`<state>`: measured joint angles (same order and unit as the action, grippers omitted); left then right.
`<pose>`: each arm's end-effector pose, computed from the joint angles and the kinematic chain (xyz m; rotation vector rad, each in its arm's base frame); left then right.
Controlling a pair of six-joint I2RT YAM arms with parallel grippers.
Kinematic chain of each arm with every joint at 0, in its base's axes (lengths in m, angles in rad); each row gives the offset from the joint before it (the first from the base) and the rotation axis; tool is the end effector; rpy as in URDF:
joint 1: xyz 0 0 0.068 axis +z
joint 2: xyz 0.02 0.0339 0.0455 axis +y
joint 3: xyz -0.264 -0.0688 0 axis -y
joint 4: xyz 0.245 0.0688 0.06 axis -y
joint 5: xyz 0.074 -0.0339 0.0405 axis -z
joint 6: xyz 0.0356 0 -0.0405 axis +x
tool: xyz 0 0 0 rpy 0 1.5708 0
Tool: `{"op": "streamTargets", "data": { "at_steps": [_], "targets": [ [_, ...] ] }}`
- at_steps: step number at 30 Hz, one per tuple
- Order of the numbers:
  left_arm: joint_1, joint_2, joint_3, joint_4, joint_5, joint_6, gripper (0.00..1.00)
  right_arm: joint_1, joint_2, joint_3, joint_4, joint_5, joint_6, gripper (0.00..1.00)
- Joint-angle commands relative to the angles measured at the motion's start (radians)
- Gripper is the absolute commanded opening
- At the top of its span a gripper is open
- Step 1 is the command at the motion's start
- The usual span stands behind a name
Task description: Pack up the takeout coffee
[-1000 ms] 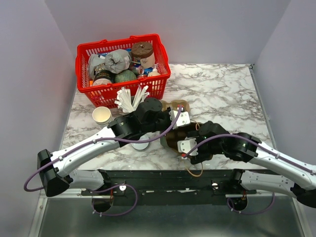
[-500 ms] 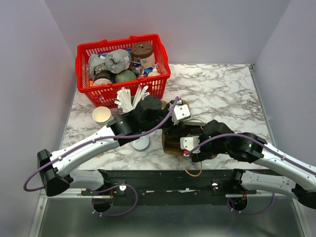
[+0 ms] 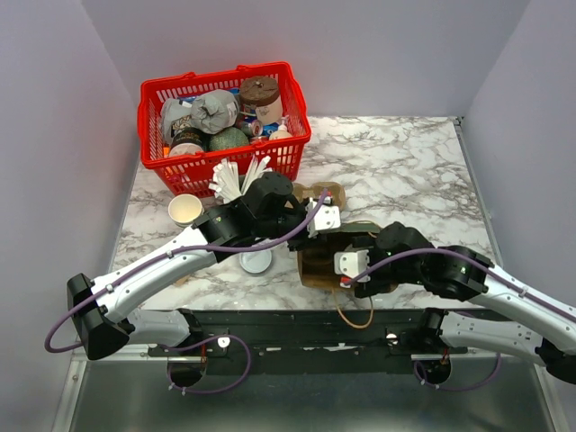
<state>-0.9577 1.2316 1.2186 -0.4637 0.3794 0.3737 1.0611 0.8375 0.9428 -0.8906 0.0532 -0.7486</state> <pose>0.1463 -0.2309 0.3701 1.4763 1.4860 -0.7473 0.0788 0.1371 0.3176 -1.8368 1.4762 0.0900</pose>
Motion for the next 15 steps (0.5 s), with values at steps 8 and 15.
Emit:
{"op": "streamTargets", "data": {
  "at_steps": [8,15],
  "targets": [
    [-0.001,0.012,-0.011,0.034,0.178,0.016,0.0,-0.019,-0.048,-0.058,0.067,0.135,-0.028,0.01],
    [-0.003,0.029,0.022,0.062,0.055,0.112,0.0,-0.082,-0.049,-0.042,0.102,0.152,-0.038,0.01]
  ]
}}
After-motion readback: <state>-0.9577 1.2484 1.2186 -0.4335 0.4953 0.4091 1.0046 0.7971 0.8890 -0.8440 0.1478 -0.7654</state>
